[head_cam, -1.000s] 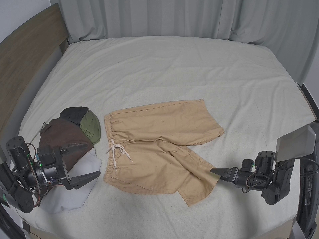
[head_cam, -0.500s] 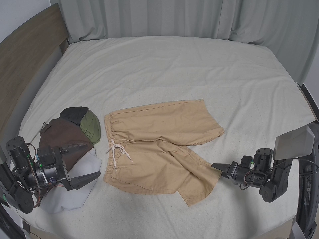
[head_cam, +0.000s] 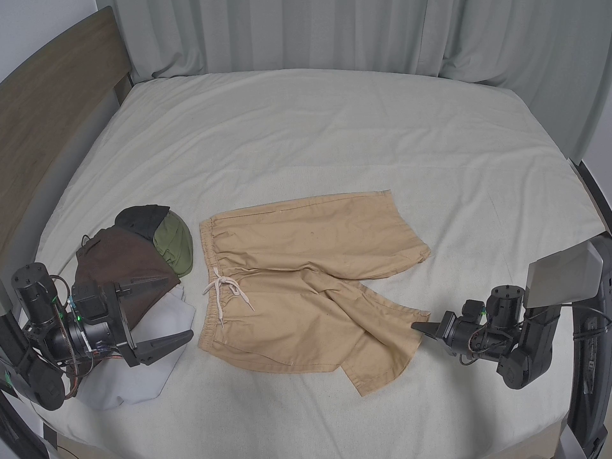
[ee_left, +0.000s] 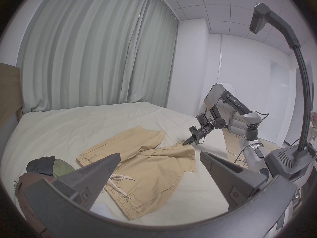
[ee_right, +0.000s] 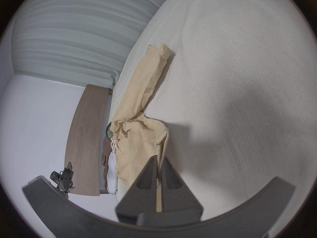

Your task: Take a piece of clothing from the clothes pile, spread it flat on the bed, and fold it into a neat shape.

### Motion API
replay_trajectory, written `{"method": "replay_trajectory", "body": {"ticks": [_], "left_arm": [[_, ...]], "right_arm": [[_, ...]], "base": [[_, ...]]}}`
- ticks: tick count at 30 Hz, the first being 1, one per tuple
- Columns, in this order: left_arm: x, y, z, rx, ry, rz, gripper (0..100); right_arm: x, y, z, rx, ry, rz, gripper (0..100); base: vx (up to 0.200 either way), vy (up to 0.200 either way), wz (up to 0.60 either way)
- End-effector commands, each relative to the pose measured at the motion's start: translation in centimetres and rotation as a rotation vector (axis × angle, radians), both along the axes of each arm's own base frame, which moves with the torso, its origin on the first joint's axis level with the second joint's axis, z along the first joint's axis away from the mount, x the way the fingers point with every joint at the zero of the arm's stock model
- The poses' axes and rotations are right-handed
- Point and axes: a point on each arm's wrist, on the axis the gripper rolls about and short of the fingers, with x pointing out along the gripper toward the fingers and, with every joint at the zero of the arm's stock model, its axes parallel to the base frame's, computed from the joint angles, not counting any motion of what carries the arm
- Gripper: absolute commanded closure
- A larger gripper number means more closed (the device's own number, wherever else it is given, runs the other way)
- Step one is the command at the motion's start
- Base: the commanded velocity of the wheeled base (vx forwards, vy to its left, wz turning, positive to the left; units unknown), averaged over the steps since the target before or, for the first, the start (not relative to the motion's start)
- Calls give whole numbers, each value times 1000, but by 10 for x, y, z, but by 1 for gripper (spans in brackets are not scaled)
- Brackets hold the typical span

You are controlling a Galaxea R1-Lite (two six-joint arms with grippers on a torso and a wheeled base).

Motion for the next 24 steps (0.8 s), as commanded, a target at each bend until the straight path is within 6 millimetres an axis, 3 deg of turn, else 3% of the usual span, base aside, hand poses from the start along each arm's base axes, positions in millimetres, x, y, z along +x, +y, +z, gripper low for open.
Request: {"method": "replay_trajectory", "body": {"ticks": [1, 15, 24], "left_arm": [[0, 0, 0, 0, 0, 0, 0], [0, 0, 0, 0, 1, -1, 0], [-2, -3, -2, -1, 13, -10, 0]], "right_arm": [[0, 0, 0, 0, -1, 1, 100], [3, 0, -1, -21, -18, -16, 100], [13, -7, 1, -194, -185, -14, 100]], "base": [[0, 0, 0], [0, 0, 0], [0, 0, 0]]}}
